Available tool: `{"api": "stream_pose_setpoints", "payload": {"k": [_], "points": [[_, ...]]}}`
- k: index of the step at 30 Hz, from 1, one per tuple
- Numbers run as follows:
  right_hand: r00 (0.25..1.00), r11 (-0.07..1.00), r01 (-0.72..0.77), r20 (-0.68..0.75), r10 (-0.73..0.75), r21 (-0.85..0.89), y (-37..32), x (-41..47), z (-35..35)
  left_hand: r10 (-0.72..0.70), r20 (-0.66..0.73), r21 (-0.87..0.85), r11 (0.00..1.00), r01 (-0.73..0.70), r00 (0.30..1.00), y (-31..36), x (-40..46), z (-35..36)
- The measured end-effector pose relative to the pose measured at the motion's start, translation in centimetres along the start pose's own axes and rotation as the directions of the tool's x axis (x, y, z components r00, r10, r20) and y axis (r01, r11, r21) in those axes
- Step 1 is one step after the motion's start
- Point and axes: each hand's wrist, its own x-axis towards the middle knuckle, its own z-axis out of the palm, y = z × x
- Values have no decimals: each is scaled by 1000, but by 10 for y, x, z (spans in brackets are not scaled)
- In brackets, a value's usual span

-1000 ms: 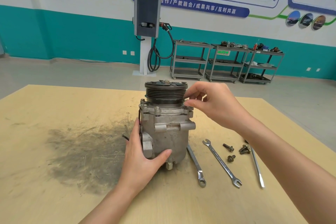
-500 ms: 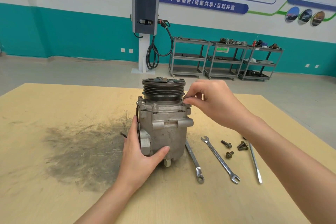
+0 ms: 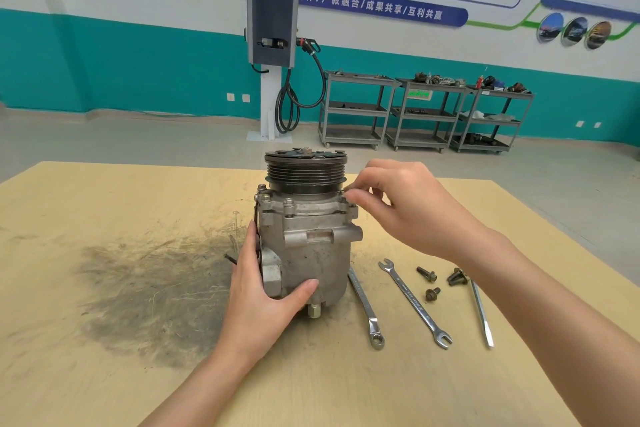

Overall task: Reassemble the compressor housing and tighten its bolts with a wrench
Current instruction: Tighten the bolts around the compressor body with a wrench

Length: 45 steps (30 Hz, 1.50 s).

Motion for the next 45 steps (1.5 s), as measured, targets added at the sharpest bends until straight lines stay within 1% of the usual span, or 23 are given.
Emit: {"api": "stream_pose_setpoints", "payload": {"k": [2, 4, 5, 6, 7, 9, 10, 11, 14, 19, 21, 22, 24, 26, 27, 29, 31, 32, 33, 35, 39, 43, 45], "points": [[995, 993, -59, -80, 68, 106, 7, -3, 0, 4, 3, 2, 1000, -4, 1000, 0, 0, 0], [958, 951, -177, -176, 225, 252, 23, -7, 6, 20, 0, 5, 1000, -20, 1000, -1, 0, 0], [939, 924, -258, -154, 309, 282, 33, -9, 11, 28, -6, 9, 1000, -28, 1000, -1, 0, 0], [923, 899, -356, -54, 381, 255, 43, -11, 19, 33, -13, 12, 999, -33, 999, -2, 0, 0], [892, 872, -451, 107, 438, 192, 51, -16, 29, 36, -17, 14, 999, -35, 999, -2, 0, 0], [752, 812, -578, 436, 494, 76, 61, -30, 56, 42, -20, 14, 999, -41, 999, -3, 0, 0], [689, 798, -602, 527, 497, 35, 63, -36, 69, 47, -20, 13, 999, -47, 999, -4, 0, 0], [658, 797, -604, 566, 496, 5, 64, -40, 81, 52, -20, 12, 999, -52, 998, -5, 0, 0], [630, 788, -615, 589, 506, -20, 63, -41, 103, 59, -23, 14, 998, -58, 998, -6, 1, 1], [619, 804, -591, 603, 503, -65, 53, -33, 112, 66, -31, 14, 998, -66, 997, -7, 0, 0], [610, 770, -638, 600, 518, -16, 54, -33, 111, 75, -30, 10, 997, -74, 997, -7, 0, 0], [603, 728, -684, 599, 527, 47, 56, -33, 109, 78, -29, 9, 997, -78, 997, -6, 0, 0], [599, 595, -769, 589, 542, 234, 62, -31, 98, 82, -25, 9, 997, -82, 996, -4, 0, 0], [639, 434, -769, 554, 533, 470, 70, -25, 80, 70, -14, 9, 998, -70, 997, -3, 0, 0], [671, 337, -729, 525, 522, 597, 73, -22, 68, 59, -5, 7, 998, -59, 998, -3, 0, 0], [721, 119, -591, 456, 522, 798, 76, -12, 41, 48, 4, 4, 999, -48, 999, -3, 1, 0], [749, -70, -427, 396, 532, 901, 73, -1, 19, 38, 3, 8, 999, -38, 999, -3, 1, 0], [764, -131, -363, 375, 525, 922, 70, 5, 12, 38, 2, 9, 999, -38, 999, -3, 1, 0], [777, -164, -324, 361, 515, 932, 67, 11, 7, 40, 0, 9, 999, -40, 999, -3, 1, -1], [789, -178, -303, 351, 504, 936, 59, 22, 6, 42, -2, 14, 999, -42, 999, -3, 1, -1], [781, -189, -305, 359, 512, 933, 48, 33, 15, 63, -6, 18, 998, -62, 998, -3, 0, -1], [769, -147, -338, 363, 527, 930, 47, 35, 24, 66, -11, 12, 998, -65, 998, -2, 0, -1], [762, -154, -355, 381, 523, 922, 46, 36, 27, 64, -18, 14, 998, -64, 998, -1, 0, -1]]}}
